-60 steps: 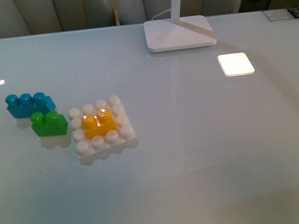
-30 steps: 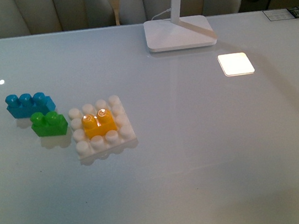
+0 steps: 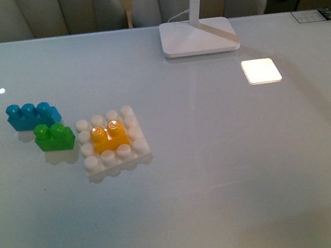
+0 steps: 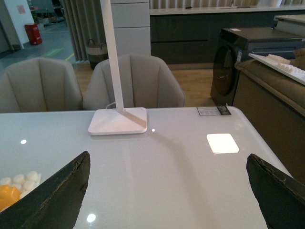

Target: Insert yellow block into base center

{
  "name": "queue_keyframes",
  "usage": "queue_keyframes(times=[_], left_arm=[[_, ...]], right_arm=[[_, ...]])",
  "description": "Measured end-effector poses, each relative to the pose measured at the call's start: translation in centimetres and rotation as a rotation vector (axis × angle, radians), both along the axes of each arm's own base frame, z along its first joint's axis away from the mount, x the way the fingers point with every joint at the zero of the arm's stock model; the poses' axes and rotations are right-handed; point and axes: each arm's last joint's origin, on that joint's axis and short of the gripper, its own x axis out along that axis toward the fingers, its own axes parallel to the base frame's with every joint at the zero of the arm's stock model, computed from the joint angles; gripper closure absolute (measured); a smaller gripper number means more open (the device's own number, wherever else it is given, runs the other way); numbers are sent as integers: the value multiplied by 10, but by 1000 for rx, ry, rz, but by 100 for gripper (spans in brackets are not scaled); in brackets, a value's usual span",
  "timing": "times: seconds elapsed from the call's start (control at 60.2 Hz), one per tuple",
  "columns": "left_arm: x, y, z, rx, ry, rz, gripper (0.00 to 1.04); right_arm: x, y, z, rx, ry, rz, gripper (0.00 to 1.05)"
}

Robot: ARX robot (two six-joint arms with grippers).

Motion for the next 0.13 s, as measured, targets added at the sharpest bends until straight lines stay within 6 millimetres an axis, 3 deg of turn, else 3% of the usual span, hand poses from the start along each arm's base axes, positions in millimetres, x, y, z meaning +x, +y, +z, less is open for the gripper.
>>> queue_keyframes(times=[0.133], left_arm=[[0,0,0,0,0,0,7]], right_arm=[[0,0,0,0,0,0,9]])
